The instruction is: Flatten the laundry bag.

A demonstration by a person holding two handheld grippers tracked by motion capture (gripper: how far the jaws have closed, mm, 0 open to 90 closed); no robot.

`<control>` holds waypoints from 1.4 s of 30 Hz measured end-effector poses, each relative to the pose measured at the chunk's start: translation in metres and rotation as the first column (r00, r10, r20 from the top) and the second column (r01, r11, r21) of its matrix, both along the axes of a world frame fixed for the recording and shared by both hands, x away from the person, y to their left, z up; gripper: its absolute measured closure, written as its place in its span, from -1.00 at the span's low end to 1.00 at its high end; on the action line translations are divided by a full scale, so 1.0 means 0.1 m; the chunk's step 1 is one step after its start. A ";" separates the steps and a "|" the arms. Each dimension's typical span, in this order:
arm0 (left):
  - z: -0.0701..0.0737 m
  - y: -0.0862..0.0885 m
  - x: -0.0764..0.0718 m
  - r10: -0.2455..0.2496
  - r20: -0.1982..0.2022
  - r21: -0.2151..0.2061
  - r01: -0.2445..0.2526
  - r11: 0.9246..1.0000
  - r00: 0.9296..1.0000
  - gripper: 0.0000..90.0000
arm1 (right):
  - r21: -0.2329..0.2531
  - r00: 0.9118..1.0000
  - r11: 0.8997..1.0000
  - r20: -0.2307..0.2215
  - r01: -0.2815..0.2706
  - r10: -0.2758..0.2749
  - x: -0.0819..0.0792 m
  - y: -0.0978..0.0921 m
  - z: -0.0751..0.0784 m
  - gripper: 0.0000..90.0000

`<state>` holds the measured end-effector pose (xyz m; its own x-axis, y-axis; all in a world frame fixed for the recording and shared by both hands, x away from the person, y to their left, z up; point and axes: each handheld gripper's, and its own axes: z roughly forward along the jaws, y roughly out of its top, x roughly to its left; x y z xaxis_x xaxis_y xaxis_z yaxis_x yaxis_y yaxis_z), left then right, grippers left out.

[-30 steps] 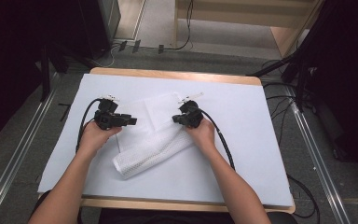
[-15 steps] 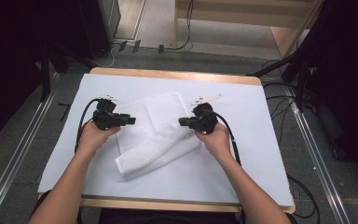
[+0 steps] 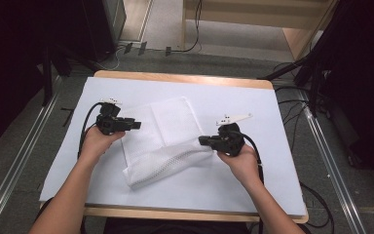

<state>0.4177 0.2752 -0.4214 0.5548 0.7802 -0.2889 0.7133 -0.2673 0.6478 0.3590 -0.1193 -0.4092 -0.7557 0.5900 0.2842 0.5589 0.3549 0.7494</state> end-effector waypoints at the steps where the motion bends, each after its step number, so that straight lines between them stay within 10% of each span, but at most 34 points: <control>1: 0.00 0.00 0.00 0.000 0.000 0.000 0.000 1.000 1.000 0.28 | 0.001 1.000 1.000 -0.003 0.000 0.000 -0.02 -0.01 -0.01 1.00; 23: -0.01 -0.05 0.15 -0.003 0.006 -0.006 0.003 1.000 1.000 0.26 | -0.011 0.997 0.998 0.036 0.063 -0.063 -0.43 -0.34 0.07 0.72; 42: -0.03 0.19 -0.09 0.067 0.002 0.029 -0.067 0.997 0.998 0.18 | -0.057 0.997 0.997 0.063 0.056 -0.053 0.04 -0.18 -0.18 0.53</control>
